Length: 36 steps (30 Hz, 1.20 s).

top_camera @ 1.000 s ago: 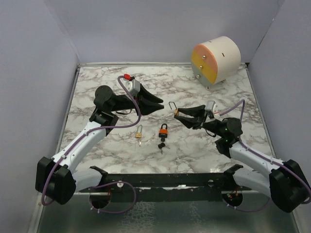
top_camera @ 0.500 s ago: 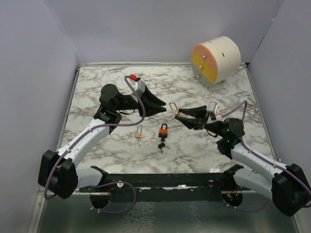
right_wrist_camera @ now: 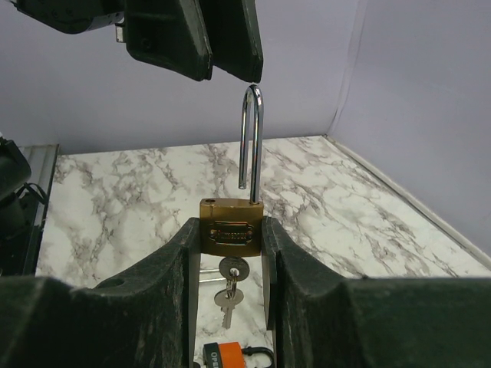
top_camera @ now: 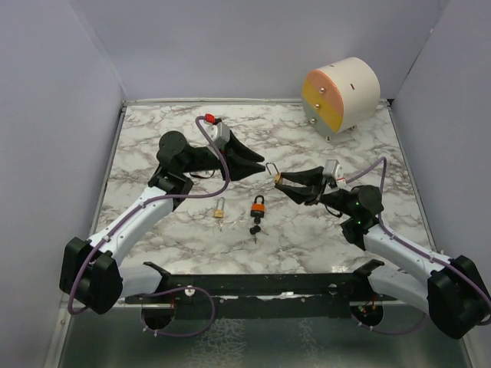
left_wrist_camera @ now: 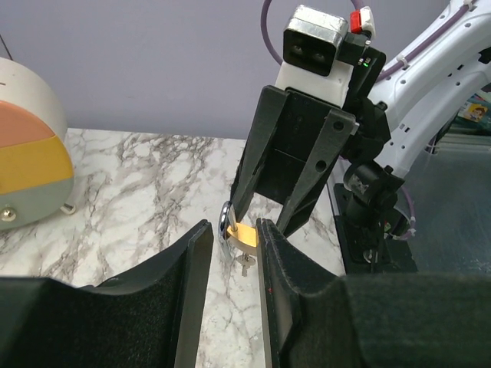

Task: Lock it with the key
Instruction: Lock the lock.

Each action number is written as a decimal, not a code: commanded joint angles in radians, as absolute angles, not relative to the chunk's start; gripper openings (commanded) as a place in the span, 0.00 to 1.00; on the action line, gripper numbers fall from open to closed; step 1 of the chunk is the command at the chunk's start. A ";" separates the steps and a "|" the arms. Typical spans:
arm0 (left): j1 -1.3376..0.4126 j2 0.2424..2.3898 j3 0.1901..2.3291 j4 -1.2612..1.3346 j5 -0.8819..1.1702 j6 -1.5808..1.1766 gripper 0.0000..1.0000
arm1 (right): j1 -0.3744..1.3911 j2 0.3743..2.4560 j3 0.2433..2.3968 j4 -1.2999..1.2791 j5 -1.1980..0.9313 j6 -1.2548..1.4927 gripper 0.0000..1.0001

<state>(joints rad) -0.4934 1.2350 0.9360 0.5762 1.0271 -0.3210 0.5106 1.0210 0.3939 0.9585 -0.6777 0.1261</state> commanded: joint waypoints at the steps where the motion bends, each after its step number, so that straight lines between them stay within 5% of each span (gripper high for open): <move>1: -0.504 1.246 0.963 0.607 1.011 -0.333 0.33 | 0.515 1.024 0.416 0.965 -0.646 0.113 0.01; 36: -0.519 1.322 0.963 0.607 0.993 -0.347 0.28 | 0.523 1.034 0.429 0.987 -0.587 0.127 0.01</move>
<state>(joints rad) -0.5129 1.3170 0.9390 0.5838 1.0016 -0.3458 0.5163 1.0401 0.3977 0.9436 -0.6292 0.1265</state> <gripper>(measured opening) 0.283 0.317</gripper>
